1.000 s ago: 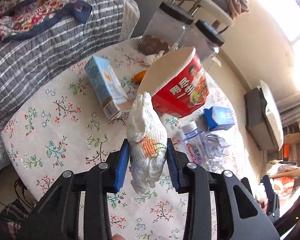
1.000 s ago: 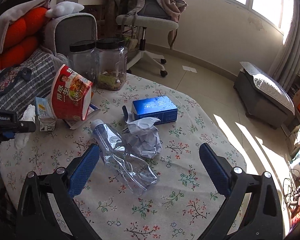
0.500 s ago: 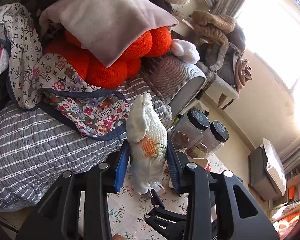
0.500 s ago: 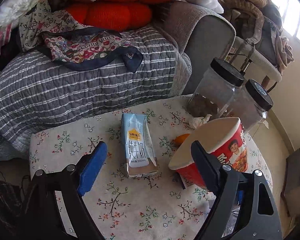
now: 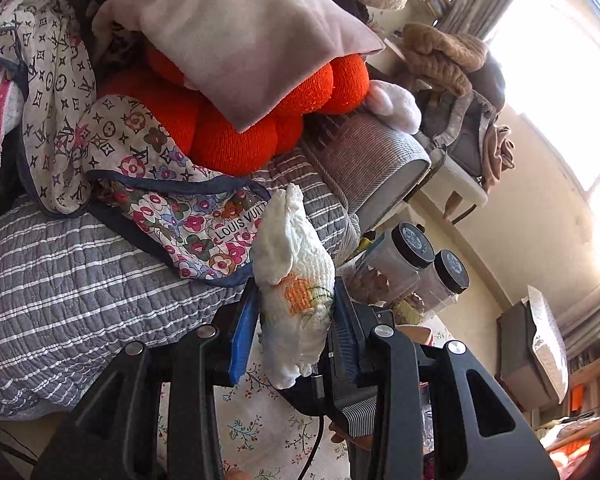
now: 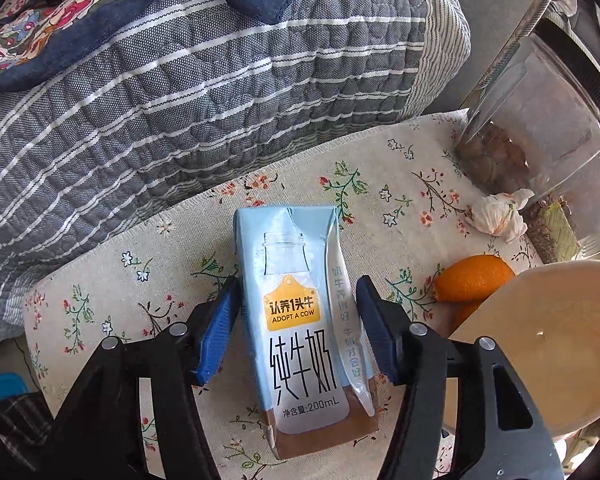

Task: Collect trash
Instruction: 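Lift the tissue with the left tool while the right tool grasps the milk carton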

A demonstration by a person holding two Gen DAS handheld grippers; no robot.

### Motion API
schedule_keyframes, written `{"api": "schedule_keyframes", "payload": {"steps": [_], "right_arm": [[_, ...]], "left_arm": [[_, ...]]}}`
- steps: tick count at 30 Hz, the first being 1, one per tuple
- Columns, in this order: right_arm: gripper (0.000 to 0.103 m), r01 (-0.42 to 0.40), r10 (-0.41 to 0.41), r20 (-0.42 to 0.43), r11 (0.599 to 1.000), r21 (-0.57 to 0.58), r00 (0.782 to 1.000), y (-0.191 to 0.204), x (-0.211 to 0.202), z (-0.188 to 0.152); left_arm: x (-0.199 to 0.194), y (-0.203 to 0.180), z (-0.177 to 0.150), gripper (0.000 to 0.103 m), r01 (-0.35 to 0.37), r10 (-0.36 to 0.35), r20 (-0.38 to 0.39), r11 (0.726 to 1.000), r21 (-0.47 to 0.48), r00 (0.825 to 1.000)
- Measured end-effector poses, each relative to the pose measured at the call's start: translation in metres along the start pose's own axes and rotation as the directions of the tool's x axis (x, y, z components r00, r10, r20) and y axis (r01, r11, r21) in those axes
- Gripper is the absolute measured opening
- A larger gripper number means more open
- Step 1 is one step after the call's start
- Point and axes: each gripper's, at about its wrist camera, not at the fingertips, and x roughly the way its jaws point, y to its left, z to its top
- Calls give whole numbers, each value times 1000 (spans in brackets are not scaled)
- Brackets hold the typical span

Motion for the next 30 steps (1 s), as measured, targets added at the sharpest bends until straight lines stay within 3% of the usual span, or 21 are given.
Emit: {"api": "schedule_keyframes", "payload": {"steps": [6, 14, 19, 30], "right_arm": [[52, -5, -5, 135, 997, 74, 991, -6, -56, -5], [52, 88, -161, 286, 964, 252, 945, -43, -154, -34], [52, 150, -273, 312, 919, 364, 910, -74, -192, -65], [53, 170, -425, 327, 791, 588, 844, -128, -232, -138]], "left_arm": [[2, -3, 1, 36, -48, 48, 23, 999, 6, 999], [1, -28, -7, 36, -99, 94, 84, 993, 66, 992], [2, -53, -21, 36, -114, 101, 103, 984, 134, 990], [5, -125, -65, 36, -117, 73, 152, 945, 307, 986]]}}
